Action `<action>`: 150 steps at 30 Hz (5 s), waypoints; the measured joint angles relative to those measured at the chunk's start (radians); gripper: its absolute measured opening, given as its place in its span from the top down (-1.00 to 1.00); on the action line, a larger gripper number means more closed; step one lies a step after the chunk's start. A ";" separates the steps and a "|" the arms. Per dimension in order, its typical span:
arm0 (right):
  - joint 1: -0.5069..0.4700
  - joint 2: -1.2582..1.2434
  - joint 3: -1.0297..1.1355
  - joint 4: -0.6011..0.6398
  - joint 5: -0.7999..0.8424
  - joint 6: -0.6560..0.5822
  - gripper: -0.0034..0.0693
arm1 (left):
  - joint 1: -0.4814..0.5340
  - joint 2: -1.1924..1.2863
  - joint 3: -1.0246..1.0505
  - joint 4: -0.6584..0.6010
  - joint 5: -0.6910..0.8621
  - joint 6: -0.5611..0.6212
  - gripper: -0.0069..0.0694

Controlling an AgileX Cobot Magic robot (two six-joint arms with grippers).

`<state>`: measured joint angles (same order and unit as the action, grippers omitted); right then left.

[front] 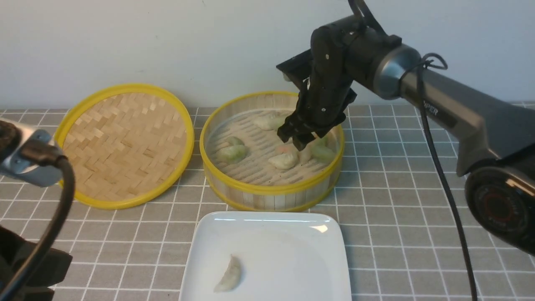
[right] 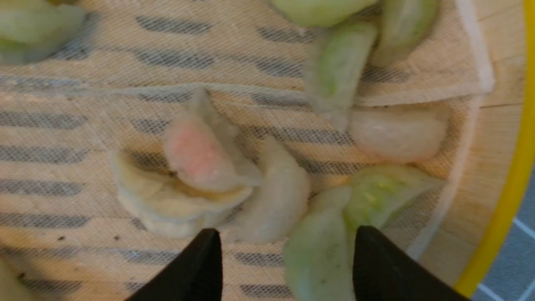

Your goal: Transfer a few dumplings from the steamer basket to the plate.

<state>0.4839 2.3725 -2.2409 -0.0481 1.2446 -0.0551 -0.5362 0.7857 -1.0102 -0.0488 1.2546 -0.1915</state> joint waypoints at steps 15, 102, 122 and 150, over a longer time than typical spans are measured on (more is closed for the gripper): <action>-0.004 0.029 0.035 -0.050 0.000 0.017 -0.12 | 0.000 -0.006 0.000 0.022 -0.003 0.000 0.83; -0.005 0.047 0.083 -0.023 -0.038 0.072 0.38 | 0.000 -0.006 0.000 0.026 0.000 0.008 0.83; 0.046 -0.452 0.523 0.237 -0.008 -0.006 0.38 | 0.000 -0.006 0.000 0.025 0.000 0.016 0.83; 0.191 -0.643 0.782 0.210 -0.051 0.087 0.34 | 0.000 -0.006 0.000 0.025 -0.009 0.042 0.83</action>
<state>0.6749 1.7293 -1.4589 0.1614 1.1931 0.0315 -0.5362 0.7800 -1.0101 -0.0238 1.2456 -0.1491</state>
